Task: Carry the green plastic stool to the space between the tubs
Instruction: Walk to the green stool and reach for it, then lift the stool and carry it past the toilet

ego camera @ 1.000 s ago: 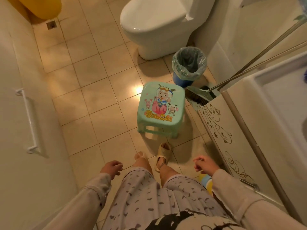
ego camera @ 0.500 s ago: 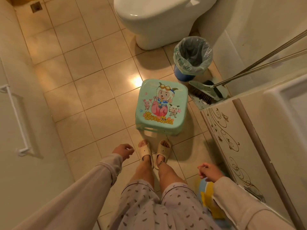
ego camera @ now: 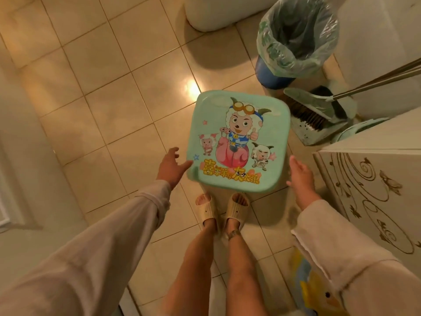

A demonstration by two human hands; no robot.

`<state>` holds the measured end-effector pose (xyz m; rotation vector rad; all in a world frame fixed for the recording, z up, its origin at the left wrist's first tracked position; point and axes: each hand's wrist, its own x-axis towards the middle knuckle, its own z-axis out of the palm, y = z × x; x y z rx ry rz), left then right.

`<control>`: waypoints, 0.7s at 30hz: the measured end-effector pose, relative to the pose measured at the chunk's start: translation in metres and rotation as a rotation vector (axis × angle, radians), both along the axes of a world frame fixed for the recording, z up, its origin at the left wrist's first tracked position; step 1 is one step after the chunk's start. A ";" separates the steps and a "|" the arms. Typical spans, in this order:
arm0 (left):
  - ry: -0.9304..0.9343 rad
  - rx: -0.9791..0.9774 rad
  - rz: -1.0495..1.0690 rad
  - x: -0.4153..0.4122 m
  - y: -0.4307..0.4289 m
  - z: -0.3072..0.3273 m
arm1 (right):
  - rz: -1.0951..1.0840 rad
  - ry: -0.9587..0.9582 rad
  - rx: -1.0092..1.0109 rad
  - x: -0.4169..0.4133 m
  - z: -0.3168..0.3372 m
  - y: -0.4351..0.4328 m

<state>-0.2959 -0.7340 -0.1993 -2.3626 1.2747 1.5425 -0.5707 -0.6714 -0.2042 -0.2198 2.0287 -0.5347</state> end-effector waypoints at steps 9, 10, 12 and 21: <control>0.227 -0.015 0.147 -0.024 -0.051 -0.060 | -0.035 -0.124 -0.014 -0.016 -0.057 -0.051; 0.245 -0.016 0.149 -0.023 -0.052 -0.060 | -0.040 -0.120 -0.008 -0.017 -0.057 -0.051; 0.282 0.011 0.132 -0.019 -0.053 -0.059 | -0.048 -0.128 -0.013 -0.016 -0.053 -0.052; 0.272 0.114 0.193 0.018 -0.025 -0.001 | 0.131 -0.196 0.008 0.004 0.007 -0.042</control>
